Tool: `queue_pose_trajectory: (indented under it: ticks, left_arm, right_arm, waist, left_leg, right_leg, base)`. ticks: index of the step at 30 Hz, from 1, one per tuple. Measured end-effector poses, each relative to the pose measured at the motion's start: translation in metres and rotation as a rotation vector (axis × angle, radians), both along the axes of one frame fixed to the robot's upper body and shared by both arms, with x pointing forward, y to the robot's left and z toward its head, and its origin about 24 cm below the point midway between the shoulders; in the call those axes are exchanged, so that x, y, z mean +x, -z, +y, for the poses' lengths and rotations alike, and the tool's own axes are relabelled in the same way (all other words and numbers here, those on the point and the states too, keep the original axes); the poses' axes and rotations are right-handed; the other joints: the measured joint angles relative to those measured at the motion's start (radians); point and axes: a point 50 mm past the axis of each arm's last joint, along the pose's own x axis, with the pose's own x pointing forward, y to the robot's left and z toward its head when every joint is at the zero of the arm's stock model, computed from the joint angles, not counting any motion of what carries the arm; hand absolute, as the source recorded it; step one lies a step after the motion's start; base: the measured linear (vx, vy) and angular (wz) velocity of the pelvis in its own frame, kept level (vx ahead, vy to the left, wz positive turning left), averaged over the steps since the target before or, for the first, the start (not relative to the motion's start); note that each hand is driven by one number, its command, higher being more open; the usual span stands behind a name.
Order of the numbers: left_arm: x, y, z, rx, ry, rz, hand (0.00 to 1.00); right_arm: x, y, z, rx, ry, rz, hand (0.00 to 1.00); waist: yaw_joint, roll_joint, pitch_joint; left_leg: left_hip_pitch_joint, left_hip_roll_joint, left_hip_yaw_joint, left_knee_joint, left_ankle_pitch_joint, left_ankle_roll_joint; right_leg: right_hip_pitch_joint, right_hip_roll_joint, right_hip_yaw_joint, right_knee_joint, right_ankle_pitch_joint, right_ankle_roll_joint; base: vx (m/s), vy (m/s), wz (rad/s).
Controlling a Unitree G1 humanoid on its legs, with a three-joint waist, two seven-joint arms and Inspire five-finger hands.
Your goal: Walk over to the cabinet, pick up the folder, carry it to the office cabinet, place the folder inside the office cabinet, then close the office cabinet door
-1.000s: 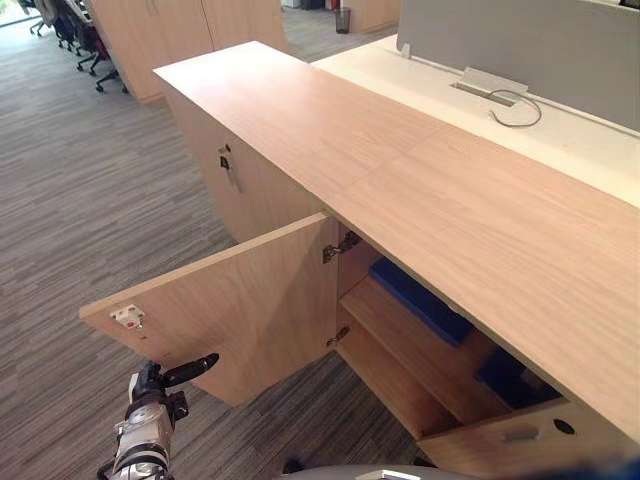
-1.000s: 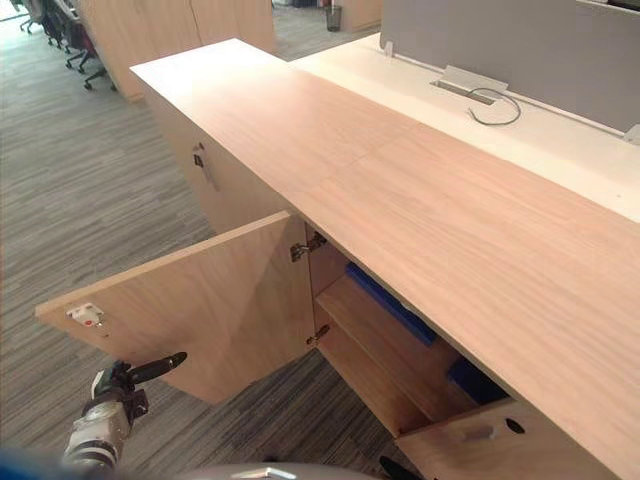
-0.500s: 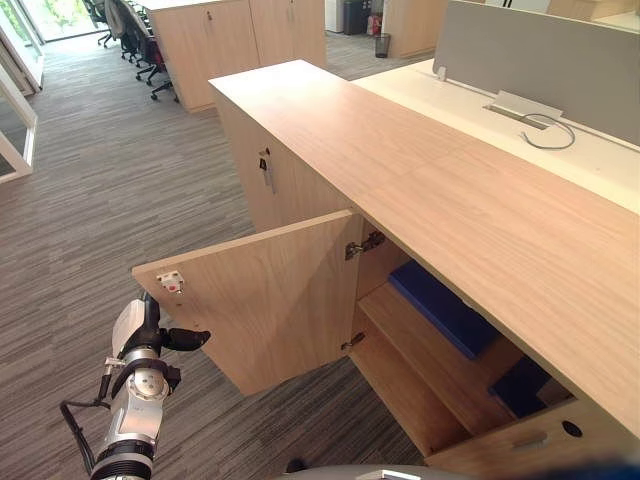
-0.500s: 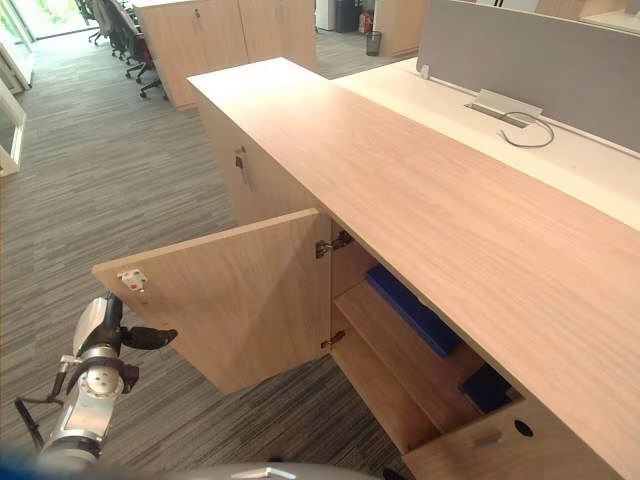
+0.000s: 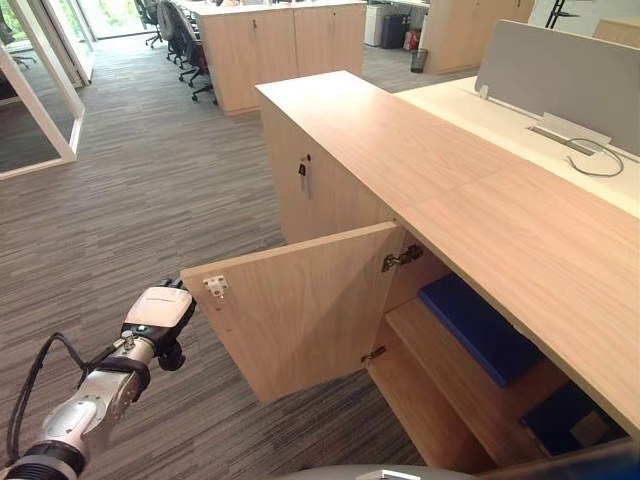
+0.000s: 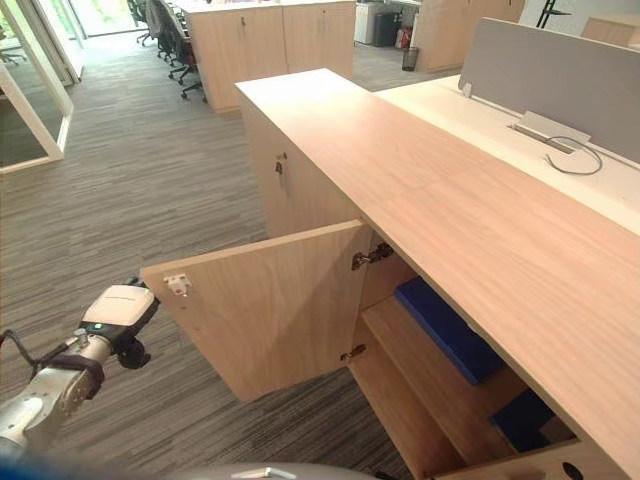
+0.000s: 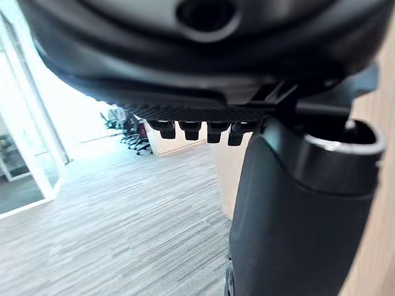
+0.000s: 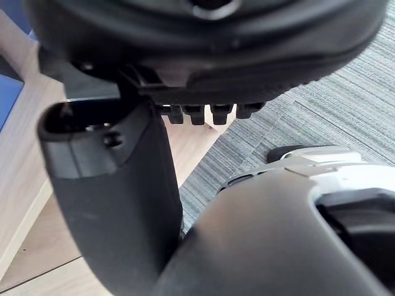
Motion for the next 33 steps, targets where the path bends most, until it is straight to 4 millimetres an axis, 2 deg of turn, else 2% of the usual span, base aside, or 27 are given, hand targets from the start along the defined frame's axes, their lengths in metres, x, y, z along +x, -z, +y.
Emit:
queue_pose_trajectory:
  ticks: [4,7,9,10,12,14,15,16,17,18,21,22,23,24,26,27,28,29,30,31,32,33]
  left_arm:
    - [-0.006,0.001,-0.006,0.054,0.101,0.067,1.0]
    - [-0.018,0.007,-0.017,0.087,0.215,0.151,1.0]
    - [-0.021,0.009,-0.024,0.094,0.271,0.176,1.0]
    - [-0.028,0.017,-0.031,0.091,0.319,0.217,1.0]
    - [-0.036,0.026,-0.041,0.095,0.385,0.274,1.0]
    - [-0.045,0.032,-0.055,0.069,0.464,0.332,1.0]
    - [-0.049,0.033,-0.067,0.058,0.533,0.359,1.0]
    - [-0.05,0.031,-0.074,0.039,0.567,0.359,1.0]
    - [-0.055,0.031,-0.097,-0.032,0.65,0.346,1.0]
    - [-0.067,0.029,-0.12,-0.106,0.742,0.345,1.0]
    - [-0.091,0.026,-0.158,-0.249,0.907,0.359,1.0]
    - [-0.094,0.025,-0.163,-0.27,0.936,0.359,1.0]
    - [-0.102,0.022,-0.176,-0.332,1.0,0.354,1.0]
    - [-0.104,0.022,-0.18,-0.347,1.015,0.356,1.0]
    - [-0.106,0.024,-0.184,-0.365,1.03,0.364,1.0]
    - [-0.106,0.027,-0.185,-0.362,1.032,0.375,1.0]
    - [-0.105,0.031,-0.181,-0.349,1.021,0.389,1.0]
    - [-0.103,0.033,-0.179,-0.339,1.011,0.397,1.0]
    - [-0.1,0.038,-0.174,-0.322,0.989,0.413,1.0]
    - [-0.096,0.045,-0.168,-0.297,0.95,0.431,1.0]
    - [-0.092,0.052,-0.162,-0.277,0.908,0.444,1.0]
    - [-0.09,0.054,-0.16,-0.268,0.889,0.447,1.0]
  right_arm:
    - [-0.001,0.0,-0.001,-0.008,-0.021,0.009,1.0]
    - [-0.004,0.0,-0.003,-0.032,-0.083,0.031,1.0]
    - [-0.002,-0.001,-0.004,-0.051,-0.131,0.035,1.0]
    - [0.0,-0.002,-0.01,-0.092,-0.25,0.052,1.0]
    - [0.011,-0.004,-0.015,-0.126,-0.416,0.053,1.0]
    - [0.017,-0.005,-0.017,-0.142,-0.524,0.053,1.0]
    - [0.018,-0.005,-0.017,-0.14,-0.566,0.059,1.0]
    - [0.019,-0.005,-0.013,-0.129,-0.587,0.059,1.0]
    - [0.02,-0.005,-0.015,-0.128,-0.608,0.053,1.0]
    - [0.025,-0.007,-0.015,-0.137,-0.636,0.038,1.0]
    - [0.035,-0.009,-0.006,-0.123,-0.784,-0.004,1.0]
    - [0.037,-0.009,-0.004,-0.121,-0.804,-0.014,1.0]
    - [0.041,-0.01,-0.002,-0.118,-0.868,-0.035,1.0]
    - [0.042,-0.011,-0.001,-0.126,-0.908,-0.035,1.0]
    - [0.042,-0.013,-0.014,-0.173,-0.993,0.006,1.0]
    - [0.037,-0.013,-0.019,-0.191,-1.112,0.059,1.0]
    - [0.024,-0.012,-0.022,-0.166,-1.255,0.142,1.0]
    - [0.014,-0.01,-0.021,-0.136,-1.31,0.184,1.0]
    - [-0.004,-0.007,-0.017,-0.07,-1.4,0.26,1.0]
    - [-0.03,-0.004,-0.007,0.042,-1.505,0.351,1.0]
    - [-0.051,-0.002,0.002,0.134,-1.585,0.412,1.0]
    - [-0.058,-0.002,0.007,0.171,-1.617,0.423,1.0]
  waist:
    - [0.003,0.004,-0.015]
    - [0.007,0.008,-0.055]
    - [0.01,0.009,-0.058]
    - [0.013,0.018,-0.063]
    - [0.013,0.019,-0.064]
    - [0.013,0.019,-0.064]
    - [0.012,-0.004,-0.067]
    - [0.006,-0.019,-0.068]
    - [-0.01,-0.005,-0.062]
    - [-0.027,0.0,-0.057]
    - [-0.081,-0.021,-0.064]
    - [-0.087,-0.023,-0.064]
    - [-0.104,-0.032,-0.061]
    - [-0.111,-0.033,-0.061]
    - [-0.122,-0.04,-0.057]
    - [-0.131,-0.043,-0.054]
    - [-0.139,-0.054,-0.048]
    - [-0.14,-0.056,-0.046]
    - [-0.14,-0.058,-0.041]
    - [-0.146,-0.052,-0.035]
    - [-0.162,-0.035,-0.024]
    - [-0.171,-0.024,-0.014]
  left_leg:
    - [-0.002,-0.004,0.024,0.0,0.001,0.002]
    - [-0.032,-0.007,0.053,0.001,0.005,0.005]
    - [-0.04,-0.008,0.06,0.002,0.013,0.005]
    - [-0.039,-0.008,0.066,0.004,0.014,0.004]
    - [-0.039,-0.008,0.081,0.009,0.014,0.004]
    - [-0.047,-0.012,0.084,0.014,0.014,0.004]
    - [-0.055,-0.027,0.092,0.018,0.013,0.0]
    - [-0.074,-0.036,0.097,0.049,0.006,0.013]
    - [-0.128,-0.016,0.092,0.199,-0.054,0.053]
    - [-0.099,-0.026,0.112,0.172,-0.068,0.046]
    - [-0.059,-0.047,0.146,0.122,-0.067,0.045]
    - [-0.056,-0.047,0.154,0.116,-0.067,0.045]
    - [-0.052,-0.047,0.166,0.099,-0.064,0.04]
    - [-0.051,-0.047,0.168,0.094,-0.062,0.038]
    - [-0.044,-0.048,0.17,0.08,-0.058,0.032]
    - [-0.032,-0.047,0.173,0.066,-0.054,0.026]
    - [-0.022,-0.045,0.179,0.056,-0.051,0.021]
    - [-0.016,-0.043,0.183,0.053,-0.05,0.019]
    - [-0.006,-0.034,0.191,0.049,-0.047,0.014]
    - [-0.002,-0.015,0.195,0.053,-0.043,0.007]
    - [-0.001,0.011,0.202,0.065,-0.048,0.002]
    - [-0.001,0.027,0.212,0.074,-0.054,-0.003]
  right_leg:
    - [-0.002,-0.012,0.0,0.0,0.0,0.001]
    - [-0.033,-0.016,0.003,-0.001,0.0,0.004]
    - [-0.037,-0.019,0.006,-0.001,0.002,0.004]
    - [-0.041,-0.02,0.008,0.004,0.007,0.001]
    - [-0.043,-0.024,0.011,0.007,0.007,0.001]
    - [-0.045,-0.029,0.01,0.005,0.006,0.0]
    - [-0.049,-0.052,0.01,-0.009,-0.007,-0.008]
    - [-0.055,-0.072,0.012,-0.014,-0.016,0.02]
    - [-0.065,-0.073,0.005,0.013,-0.022,0.038]
    - [-0.066,-0.084,0.023,0.032,-0.023,0.033]
    - [-0.07,-0.098,0.062,0.03,-0.019,0.037]
    - [-0.076,-0.098,0.066,0.029,-0.019,0.036]
    - [-0.087,-0.099,0.071,0.017,-0.018,0.034]
    - [-0.09,-0.098,0.071,0.013,-0.018,0.033]
    - [-0.097,-0.097,0.075,0.006,-0.014,0.028]
    - [-0.096,-0.092,0.08,0.001,-0.008,0.02]
    - [-0.096,-0.09,0.082,0.004,0.002,0.009]
    - [-0.096,-0.091,0.071,0.006,0.014,0.003]
    - [-0.096,-0.091,0.036,0.009,0.033,0.008]
    - [-0.095,-0.082,-0.025,0.014,0.052,0.006]
    - [-0.094,-0.067,-0.103,0.021,0.071,-0.026]
    - [-0.094,-0.057,-0.136,0.022,0.083,-0.045]
  base:
    - [-0.06,0.02,0.04]
    - [-0.05,0.017,0.05]
    - [-0.05,0.018,0.1]
    - [-0.06,0.024,-0.01]
    - [-0.07,0.022,-0.03]
    - [-0.1,0.017,0.11]
    - [-0.11,0.048,0.22]
    - [-0.09,0.043,0.32]
    - [-0.04,0.044,0.04]
    - [-0.03,0.032,-0.12]
    - [-0.01,0.124,-0.47]
    - [0.0,0.147,-0.59]
    - [0.0,0.084,-0.45]
    - [0.01,0.082,-0.48]
    - [0.01,0.031,-0.34]
    - [0.03,0.011,-0.3]
    - [0.05,-0.002,-0.23]
    - [0.06,-0.022,-0.18]
    - [0.08,-0.057,-0.23]
    - [0.13,-0.118,-0.33]
    - [0.13,-0.13,-0.35]
    - [0.12,-0.141,-0.7]
